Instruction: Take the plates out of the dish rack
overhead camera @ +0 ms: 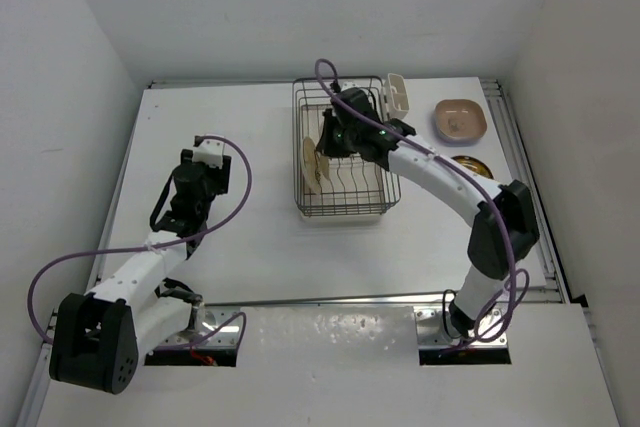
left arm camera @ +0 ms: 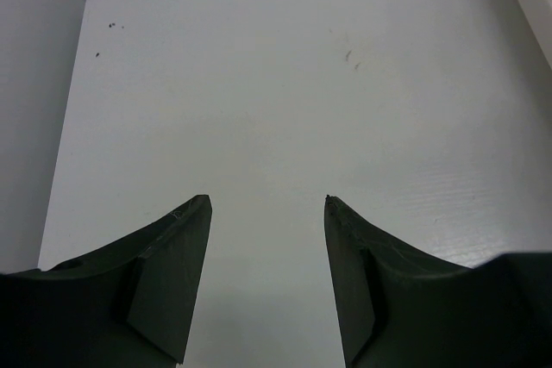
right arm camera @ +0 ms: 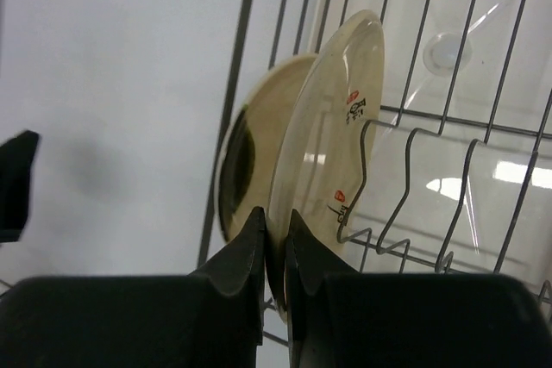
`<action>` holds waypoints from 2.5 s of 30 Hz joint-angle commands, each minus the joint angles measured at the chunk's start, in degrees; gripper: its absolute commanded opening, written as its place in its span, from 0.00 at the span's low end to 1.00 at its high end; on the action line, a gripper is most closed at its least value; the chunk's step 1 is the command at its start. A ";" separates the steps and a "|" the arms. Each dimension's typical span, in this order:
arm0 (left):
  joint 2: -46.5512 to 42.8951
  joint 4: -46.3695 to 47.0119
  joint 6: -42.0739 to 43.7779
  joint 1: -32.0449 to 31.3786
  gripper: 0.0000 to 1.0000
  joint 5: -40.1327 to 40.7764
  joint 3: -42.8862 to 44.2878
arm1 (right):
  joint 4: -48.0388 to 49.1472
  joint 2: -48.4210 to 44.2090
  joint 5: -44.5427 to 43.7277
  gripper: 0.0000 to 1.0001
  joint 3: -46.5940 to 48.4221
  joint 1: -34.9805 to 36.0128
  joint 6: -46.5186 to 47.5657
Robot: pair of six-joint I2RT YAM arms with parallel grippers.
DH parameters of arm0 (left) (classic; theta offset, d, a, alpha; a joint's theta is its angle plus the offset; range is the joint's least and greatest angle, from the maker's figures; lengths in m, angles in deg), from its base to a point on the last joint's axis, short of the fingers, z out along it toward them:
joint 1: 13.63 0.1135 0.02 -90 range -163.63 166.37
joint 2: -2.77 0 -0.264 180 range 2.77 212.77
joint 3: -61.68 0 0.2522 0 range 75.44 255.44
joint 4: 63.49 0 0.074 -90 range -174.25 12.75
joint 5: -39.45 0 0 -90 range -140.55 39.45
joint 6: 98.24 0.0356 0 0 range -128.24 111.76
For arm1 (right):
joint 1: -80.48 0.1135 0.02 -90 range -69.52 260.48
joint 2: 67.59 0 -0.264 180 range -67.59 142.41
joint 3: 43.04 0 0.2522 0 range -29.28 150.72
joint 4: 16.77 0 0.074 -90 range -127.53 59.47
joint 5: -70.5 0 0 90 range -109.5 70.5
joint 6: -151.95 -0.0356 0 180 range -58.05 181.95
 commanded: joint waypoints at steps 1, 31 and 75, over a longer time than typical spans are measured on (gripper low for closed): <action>-0.34 3.95 0.52 0.15 0.62 0.06 -0.35 | 2.08 -5.80 -2.51 0.00 3.36 -1.43 -1.44; 1.41 4.39 -0.27 -0.11 0.62 -2.05 -0.53 | -18.04 -10.75 -23.95 0.00 -5.52 -34.03 22.55; 3.70 4.12 1.58 0.95 0.64 -1.70 0.09 | -20.77 13.09 -22.28 0.56 0.02 -36.24 22.90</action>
